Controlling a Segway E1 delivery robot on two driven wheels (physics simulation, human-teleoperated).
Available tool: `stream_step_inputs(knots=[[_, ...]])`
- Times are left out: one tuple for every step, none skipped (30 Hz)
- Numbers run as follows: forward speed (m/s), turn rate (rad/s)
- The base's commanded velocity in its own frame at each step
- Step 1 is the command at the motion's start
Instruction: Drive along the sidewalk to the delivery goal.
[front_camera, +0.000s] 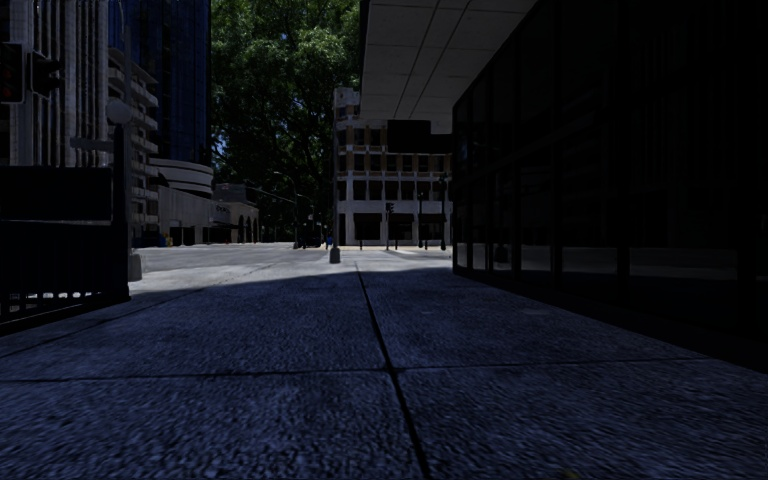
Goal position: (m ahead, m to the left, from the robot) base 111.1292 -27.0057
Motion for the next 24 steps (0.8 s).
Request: stream_step_inputs(knots=[[2.00, 0.00], [2.00, 0.00], [2.00, 0.00], [2.00, 0.00], [2.00, 0.00], [2.00, 0.00], [2.00, 0.00], [2.00, 0.00], [2.00, 0.00], [2.00, 0.00], [2.00, 0.00], [2.00, 0.00], [2.00, 0.00], [2.00, 0.00], [2.00, 0.00], [2.00, 0.00], [2.00, 0.00], [2.00, 0.00], [2.00, 0.00], [2.00, 0.00], [2.00, 0.00], [2.00, 0.00], [2.00, 0.00], [2.00, 0.00]])
